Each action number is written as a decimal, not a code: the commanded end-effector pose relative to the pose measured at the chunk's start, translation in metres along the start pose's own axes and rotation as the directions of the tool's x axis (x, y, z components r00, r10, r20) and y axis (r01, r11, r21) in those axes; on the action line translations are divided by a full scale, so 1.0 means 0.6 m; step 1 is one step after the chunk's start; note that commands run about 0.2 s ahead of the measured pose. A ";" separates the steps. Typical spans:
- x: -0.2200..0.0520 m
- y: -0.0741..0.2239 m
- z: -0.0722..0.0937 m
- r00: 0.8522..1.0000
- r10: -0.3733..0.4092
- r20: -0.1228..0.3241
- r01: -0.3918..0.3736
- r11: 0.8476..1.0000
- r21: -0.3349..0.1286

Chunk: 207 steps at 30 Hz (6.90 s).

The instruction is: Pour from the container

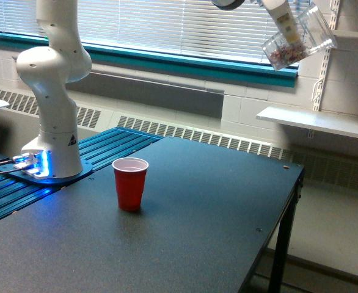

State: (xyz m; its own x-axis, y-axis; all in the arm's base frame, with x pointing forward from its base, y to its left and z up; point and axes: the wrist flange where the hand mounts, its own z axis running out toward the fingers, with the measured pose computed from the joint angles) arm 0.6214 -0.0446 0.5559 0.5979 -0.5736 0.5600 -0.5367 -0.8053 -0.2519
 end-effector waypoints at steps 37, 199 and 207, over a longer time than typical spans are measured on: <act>-0.218 0.106 -0.071 0.966 0.006 0.260 -0.007 1.000 0.001; -0.415 0.489 -0.014 0.133 -0.855 0.501 0.853 0.357 0.382; -0.426 0.501 -0.020 0.154 -0.818 0.554 0.851 0.394 0.346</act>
State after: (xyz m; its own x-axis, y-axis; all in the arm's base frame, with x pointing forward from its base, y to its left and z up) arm 0.3068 -0.1385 0.3489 0.8625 0.4930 -0.1138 0.5037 -0.8579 0.1013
